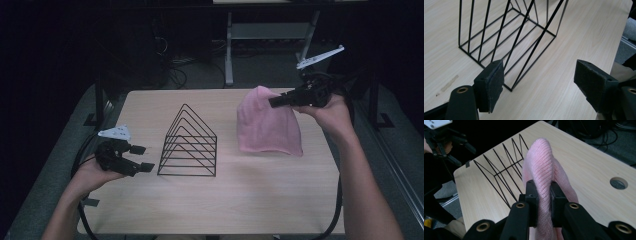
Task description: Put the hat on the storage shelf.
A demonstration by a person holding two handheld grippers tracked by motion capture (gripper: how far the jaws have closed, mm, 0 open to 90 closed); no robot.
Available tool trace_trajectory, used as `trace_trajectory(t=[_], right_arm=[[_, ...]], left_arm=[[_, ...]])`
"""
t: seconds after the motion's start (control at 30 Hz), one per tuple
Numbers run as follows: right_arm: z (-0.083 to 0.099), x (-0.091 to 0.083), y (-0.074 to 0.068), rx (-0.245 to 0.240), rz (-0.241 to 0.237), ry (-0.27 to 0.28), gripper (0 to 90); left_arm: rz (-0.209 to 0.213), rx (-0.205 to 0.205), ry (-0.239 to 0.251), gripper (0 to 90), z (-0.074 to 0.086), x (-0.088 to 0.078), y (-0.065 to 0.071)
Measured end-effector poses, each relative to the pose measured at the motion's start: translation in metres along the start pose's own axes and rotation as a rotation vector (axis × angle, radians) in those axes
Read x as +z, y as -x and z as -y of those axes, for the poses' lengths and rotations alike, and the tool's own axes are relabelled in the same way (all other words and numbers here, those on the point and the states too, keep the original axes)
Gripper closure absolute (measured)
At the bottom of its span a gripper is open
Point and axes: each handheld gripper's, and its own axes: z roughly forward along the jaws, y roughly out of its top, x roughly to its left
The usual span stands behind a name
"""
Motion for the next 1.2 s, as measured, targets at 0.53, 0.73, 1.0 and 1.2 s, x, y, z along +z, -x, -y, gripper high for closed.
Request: trace_trajectory(t=[0.53,0.73,1.0,1.2], right_arm=[[-0.042,-0.003,-0.035,-0.086,-0.031,0.016,80.1],[-0.058,-0.004,-0.049,-0.112,-0.04,0.022,80.1],[-0.082,0.0,-0.068,-0.161,-0.061,0.02,80.1],[-0.099,0.003,-0.082,-0.196,-0.079,0.028,80.1]], left_arm=[[0.04,0.035,0.009,23.8,-0.032,-0.007,0.0],[0.04,0.046,0.0,23.8,-0.041,-0.007,0.0],[0.052,0.06,-0.001,23.5,-0.053,-0.007,0.001],[0.069,0.061,0.022,22.5,-0.062,-0.01,0.002]])
